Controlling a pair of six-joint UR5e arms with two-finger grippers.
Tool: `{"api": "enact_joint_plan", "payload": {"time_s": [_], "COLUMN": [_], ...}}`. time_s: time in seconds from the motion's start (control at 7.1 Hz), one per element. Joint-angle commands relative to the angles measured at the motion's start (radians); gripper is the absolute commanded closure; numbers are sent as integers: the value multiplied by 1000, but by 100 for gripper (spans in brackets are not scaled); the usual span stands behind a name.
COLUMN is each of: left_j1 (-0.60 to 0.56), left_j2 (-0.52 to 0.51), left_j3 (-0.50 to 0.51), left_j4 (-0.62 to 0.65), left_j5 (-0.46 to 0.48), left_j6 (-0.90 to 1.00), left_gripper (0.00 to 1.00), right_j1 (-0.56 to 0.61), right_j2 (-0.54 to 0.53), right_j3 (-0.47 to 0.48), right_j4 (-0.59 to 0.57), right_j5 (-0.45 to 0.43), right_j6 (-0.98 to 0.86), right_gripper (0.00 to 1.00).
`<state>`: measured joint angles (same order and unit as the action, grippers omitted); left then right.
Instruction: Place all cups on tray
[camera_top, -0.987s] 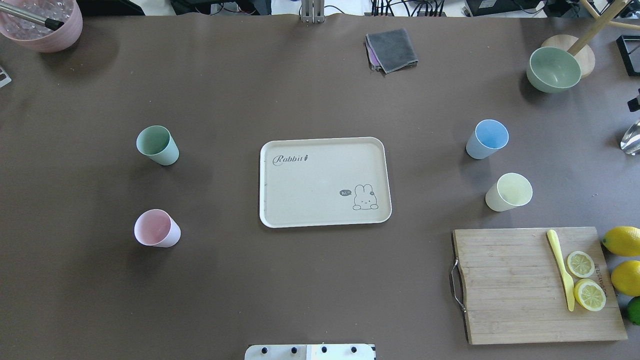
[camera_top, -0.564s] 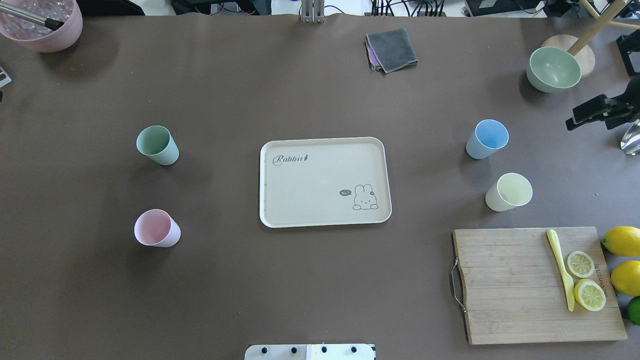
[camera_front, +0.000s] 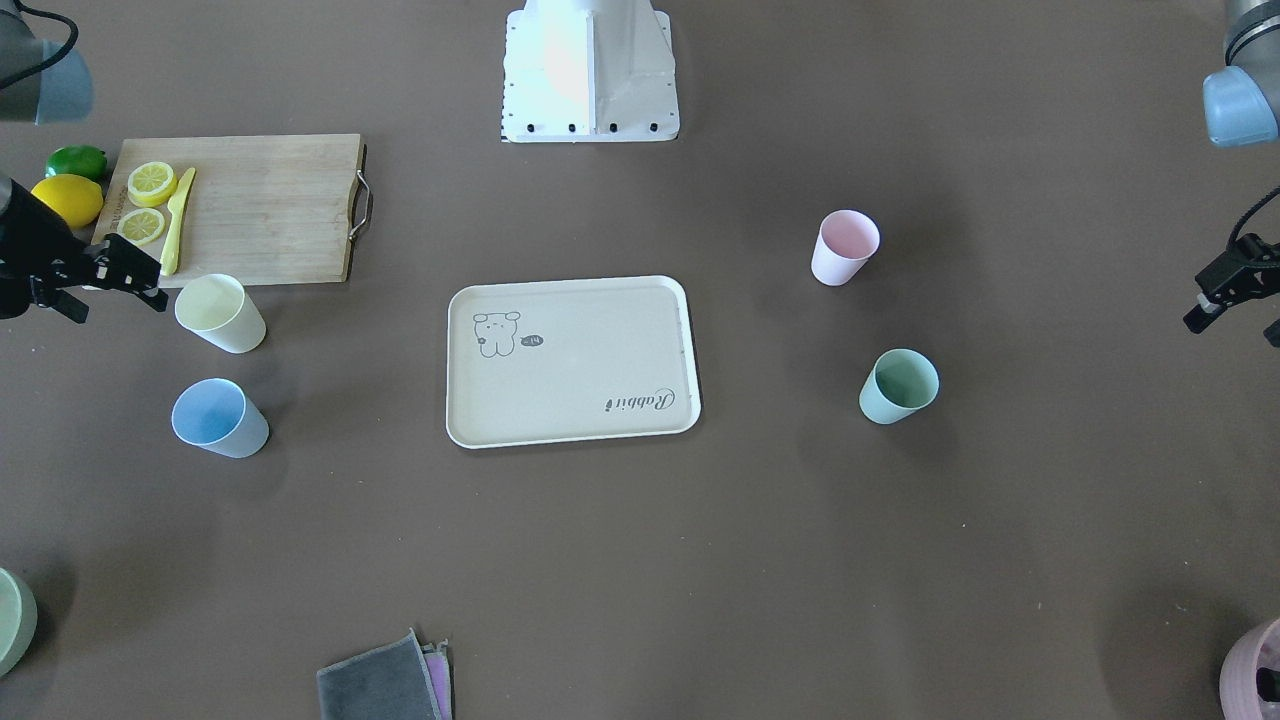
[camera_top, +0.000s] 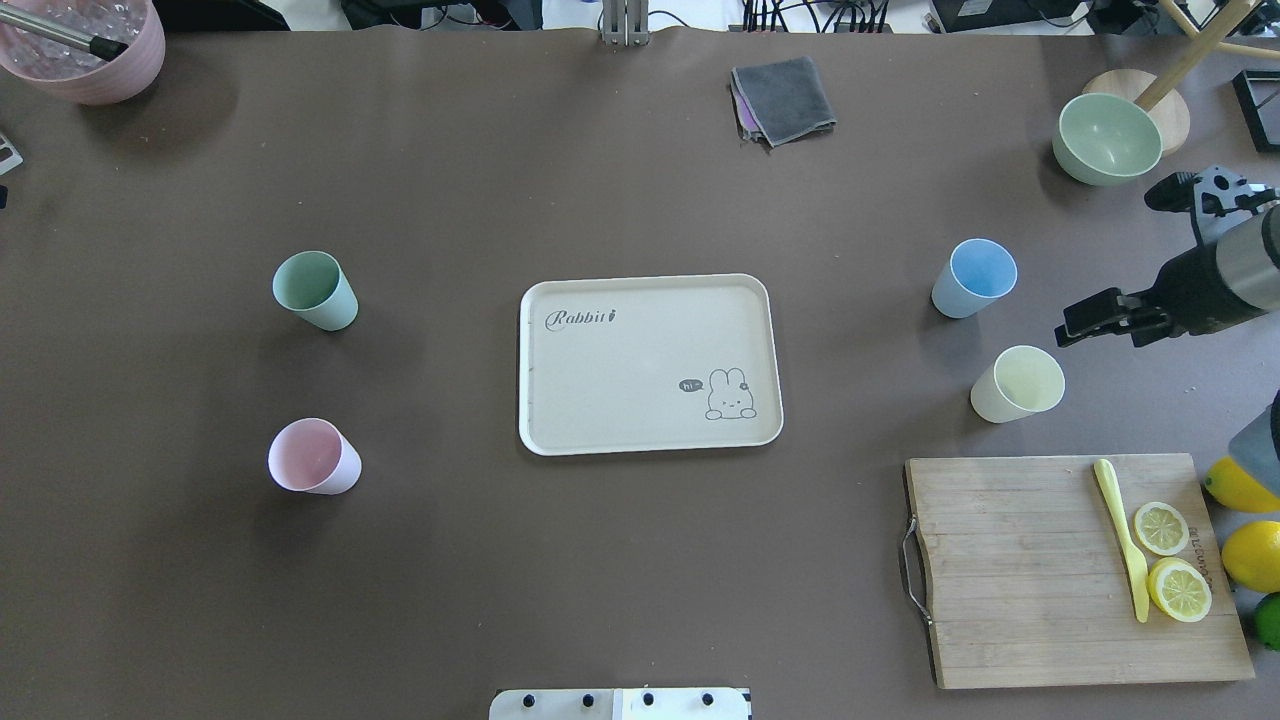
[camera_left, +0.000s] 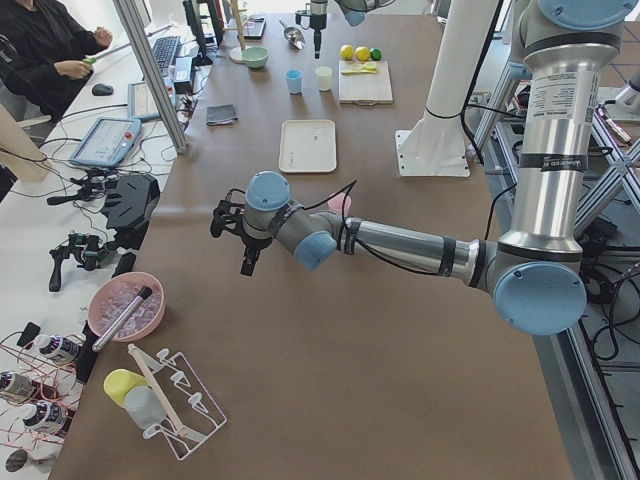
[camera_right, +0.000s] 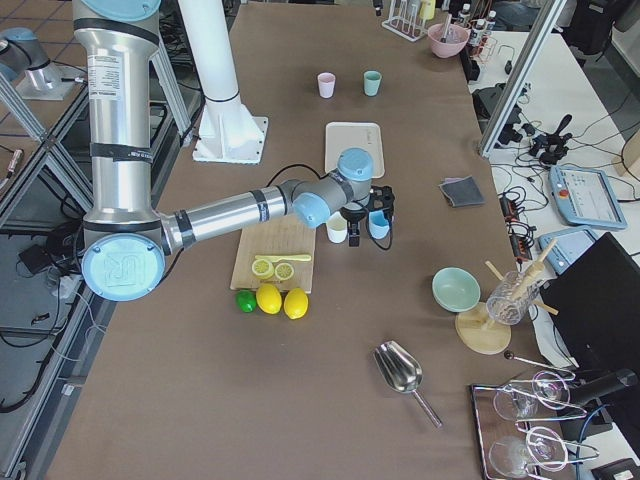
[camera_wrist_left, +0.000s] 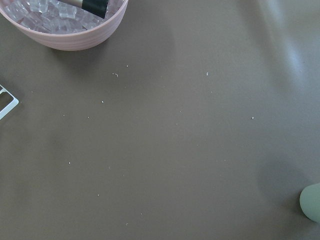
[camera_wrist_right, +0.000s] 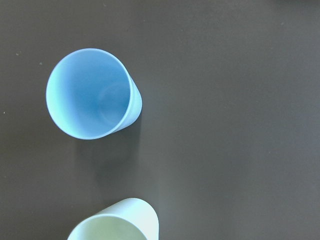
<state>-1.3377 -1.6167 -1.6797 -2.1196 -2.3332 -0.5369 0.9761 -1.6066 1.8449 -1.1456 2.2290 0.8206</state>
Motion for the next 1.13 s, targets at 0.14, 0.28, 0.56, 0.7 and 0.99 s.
{"api": "enact_joint_plan", "payload": {"time_s": [0.14,0.28,0.56,0.7,0.99], "left_j1": [0,0,0,0,23], "left_j2": [12,14,14,14,-2], "left_j3": [-3,-3,-5,-12,-26], "left_j4": [-3,-3,-3,-2,-3], "left_j5": [-3,-3,-8,-11,-12], "left_j6": [0,1,1,-2,-97], "left_gripper": [2,2,2,2,2], "right_j1": [-105,-117,-148,-146,-105], "right_j2": [-15,-16,-13,-6,4], "right_j3": [-9,-15,-18,-10,36], "right_j4": [23,23,24,24,9], "right_j5": [-72,-74,-78,-74,-1], "right_j6": [61,66,66,66,68], "right_gripper": [9,73,100,100,100]}}
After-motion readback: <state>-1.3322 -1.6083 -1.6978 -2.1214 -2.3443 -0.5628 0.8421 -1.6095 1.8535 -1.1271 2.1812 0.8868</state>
